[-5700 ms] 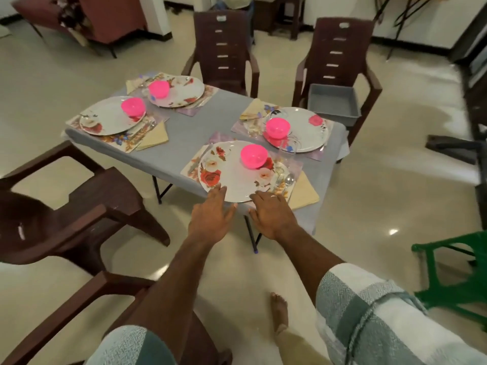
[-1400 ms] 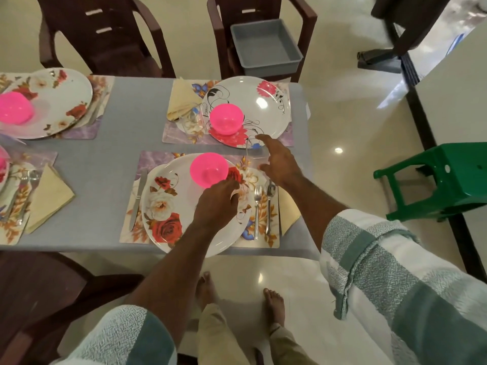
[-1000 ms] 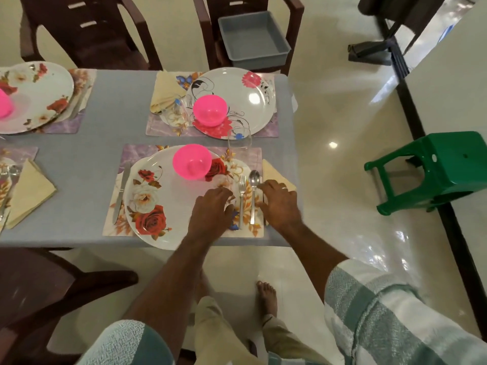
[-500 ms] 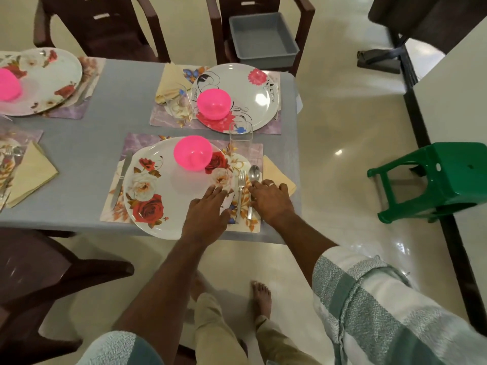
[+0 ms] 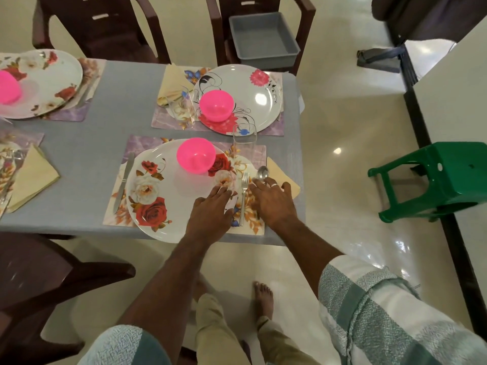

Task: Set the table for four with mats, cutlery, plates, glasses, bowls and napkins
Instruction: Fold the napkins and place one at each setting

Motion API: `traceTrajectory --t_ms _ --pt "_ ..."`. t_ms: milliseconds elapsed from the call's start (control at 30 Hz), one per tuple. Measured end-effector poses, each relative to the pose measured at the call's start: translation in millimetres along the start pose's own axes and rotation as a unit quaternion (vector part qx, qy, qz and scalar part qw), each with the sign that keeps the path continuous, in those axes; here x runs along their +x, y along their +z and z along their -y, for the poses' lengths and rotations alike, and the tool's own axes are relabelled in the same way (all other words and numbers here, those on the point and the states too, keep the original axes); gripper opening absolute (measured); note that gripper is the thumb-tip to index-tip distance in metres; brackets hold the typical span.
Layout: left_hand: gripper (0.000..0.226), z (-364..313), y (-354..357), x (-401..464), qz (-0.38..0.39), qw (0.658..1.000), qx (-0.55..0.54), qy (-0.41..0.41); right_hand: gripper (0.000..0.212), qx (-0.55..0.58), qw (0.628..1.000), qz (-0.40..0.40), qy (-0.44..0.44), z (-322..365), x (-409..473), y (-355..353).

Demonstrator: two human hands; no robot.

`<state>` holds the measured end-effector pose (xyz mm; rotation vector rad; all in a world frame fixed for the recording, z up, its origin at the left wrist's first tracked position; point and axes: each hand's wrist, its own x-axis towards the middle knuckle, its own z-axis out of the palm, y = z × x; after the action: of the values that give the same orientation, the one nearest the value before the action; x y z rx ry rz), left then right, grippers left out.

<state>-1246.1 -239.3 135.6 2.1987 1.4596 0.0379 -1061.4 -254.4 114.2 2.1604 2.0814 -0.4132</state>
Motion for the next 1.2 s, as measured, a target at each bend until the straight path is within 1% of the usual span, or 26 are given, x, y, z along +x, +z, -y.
traceTrajectory --t_ms 133,467,733,833,867,933,1000,1033,1100,1200 --pt "0.055 4.2 1.6 2.7 0.003 1.000 0.000 -0.004 0.052 -0.016 0.999 0.028 -0.035 16.5 -3.0 8.6" --pt "0.055 10.7 2.1 2.6 0.005 1.000 0.013 0.000 0.057 -0.013 0.999 0.046 -0.024 18.8 9.5 14.3" --pt "0.052 12.6 7.8 3.0 0.012 1.000 0.012 0.014 0.063 -0.015 0.998 0.040 -0.042 13.3 22.2 7.2" --pt "0.047 12.1 8.5 7.4 0.002 1.000 0.014 0.015 0.056 0.019 0.999 0.024 -0.044 12.7 14.5 -1.4" --pt "0.046 10.6 8.1 8.7 -0.003 1.000 0.010 0.017 0.049 0.043 0.999 0.001 -0.033 9.2 11.0 -4.9" --pt "0.046 4.7 6.4 10.4 -0.016 1.000 0.001 0.026 0.033 0.087 0.993 -0.075 0.019 -5.1 6.3 -8.4" --pt "0.046 -5.1 6.1 12.7 -0.030 0.999 0.002 0.042 0.025 0.106 0.980 -0.133 0.107 -29.3 3.9 -7.1" --pt "0.046 -9.8 6.8 14.1 -0.032 0.998 0.007 0.051 0.025 0.114 0.972 -0.142 0.149 -41.0 3.6 -6.1" --pt "0.047 -18.5 11.2 18.2 -0.022 0.997 0.023 0.070 0.031 0.106 0.968 -0.119 0.191 -59.1 2.8 -4.3" --pt "0.050 -25.8 19.0 21.6 0.007 0.995 0.047 0.089 0.038 0.071 0.978 -0.063 0.183 -68.9 3.0 1.3"
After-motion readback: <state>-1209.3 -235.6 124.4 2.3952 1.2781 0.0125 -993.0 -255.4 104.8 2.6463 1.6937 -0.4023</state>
